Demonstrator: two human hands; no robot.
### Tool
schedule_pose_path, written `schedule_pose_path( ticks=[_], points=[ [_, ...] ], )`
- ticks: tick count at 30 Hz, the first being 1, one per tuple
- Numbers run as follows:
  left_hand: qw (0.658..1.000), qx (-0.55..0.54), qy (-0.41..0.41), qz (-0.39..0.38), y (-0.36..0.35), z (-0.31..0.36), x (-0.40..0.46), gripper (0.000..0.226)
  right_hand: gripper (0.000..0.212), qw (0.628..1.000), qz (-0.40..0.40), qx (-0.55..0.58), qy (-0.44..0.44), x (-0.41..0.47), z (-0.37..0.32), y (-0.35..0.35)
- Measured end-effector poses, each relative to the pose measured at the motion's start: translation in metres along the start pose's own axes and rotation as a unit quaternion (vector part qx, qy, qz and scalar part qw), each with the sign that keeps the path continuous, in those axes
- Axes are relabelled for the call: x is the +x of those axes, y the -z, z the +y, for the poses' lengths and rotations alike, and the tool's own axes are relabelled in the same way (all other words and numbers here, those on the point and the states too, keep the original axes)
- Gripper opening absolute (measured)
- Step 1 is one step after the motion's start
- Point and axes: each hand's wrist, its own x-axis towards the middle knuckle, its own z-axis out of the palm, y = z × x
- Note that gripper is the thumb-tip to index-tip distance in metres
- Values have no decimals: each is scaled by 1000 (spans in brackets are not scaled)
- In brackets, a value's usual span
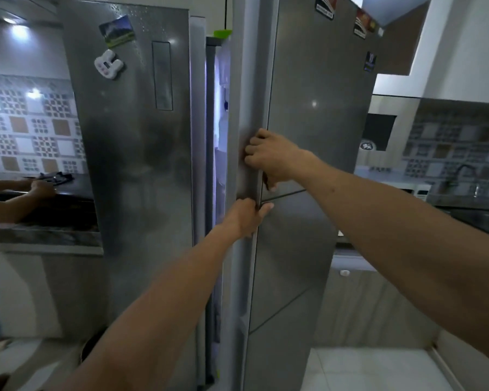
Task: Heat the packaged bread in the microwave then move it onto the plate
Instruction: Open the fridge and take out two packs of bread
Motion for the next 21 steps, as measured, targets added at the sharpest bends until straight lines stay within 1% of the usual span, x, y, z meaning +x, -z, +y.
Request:
schedule_pose_path(
  ticks=[1, 2, 4, 5, 6, 7, 9, 10, 11, 12, 13, 14, 15, 16, 17, 18, 19, 21],
  points=[
    [999, 39, -13, 14, -2, 11, -5, 53, 62, 1000, 4, -8, 2, -14, 1, 0],
    [999, 37, -1, 25, 0, 24, -11, 56, 57, 1000, 5, -13, 2, -26, 3, 5],
    [1000, -2, 22, 9, -1, 50, -25, 59, 52, 1000, 8, -20, -6, -52, 4, 5],
    [1000, 9, 5, -11, -4, 60, -31, 56, 51, 1000, 19, -19, -10, -62, 3, 4],
    [998, 29, -8, -50, -2, 63, -38, 53, 48, 999, 22, -18, -19, -66, 1, 5],
    [994, 54, -30, -91, -5, 72, -49, 51, 43, 999, 20, -4, -25, -79, -3, 2],
    [984, 96, -65, -134, -10, 74, -62, 46, 30, 998, 21, 48, -42, -90, -12, 0],
    [980, 119, -86, -134, -12, 72, -66, 42, 29, 996, 20, 72, -54, -93, -17, 2],
    [974, 142, -128, -120, -14, 88, -76, 38, 31, 992, 18, 99, -71, -117, -15, 4],
    [966, 167, -169, -104, -15, 87, -81, 35, 36, 988, 20, 122, -88, -124, -17, 5],
    [944, 194, -252, -85, -26, 100, -89, 30, 40, 980, 11, 155, -123, -151, -20, 2],
    [918, 221, -321, -65, -33, 102, -93, 23, 44, 972, 26, 177, -151, -164, -24, -1],
    [885, 257, -384, -55, -35, 96, -97, 12, 47, 964, 37, 198, -175, -172, -29, -2],
    [853, 260, -451, -43, -49, 101, -102, 4, 49, 955, 23, 217, -201, -195, -38, -8],
    [812, 287, -507, -36, -57, 98, -97, 9, 51, 945, 13, 234, -228, -206, -44, -6],
    [773, 334, -539, -24, -59, 98, -95, 11, 55, 936, 19, 243, -254, -212, -49, -8],
    [743, 376, -553, -34, -64, 112, -92, 11, 58, 922, 14, 256, -291, -226, -51, -10],
    [692, 464, -550, -68, -60, 128, -91, 19, 64, 885, 40, 301, -352, -231, -56, -8]
  ],
)
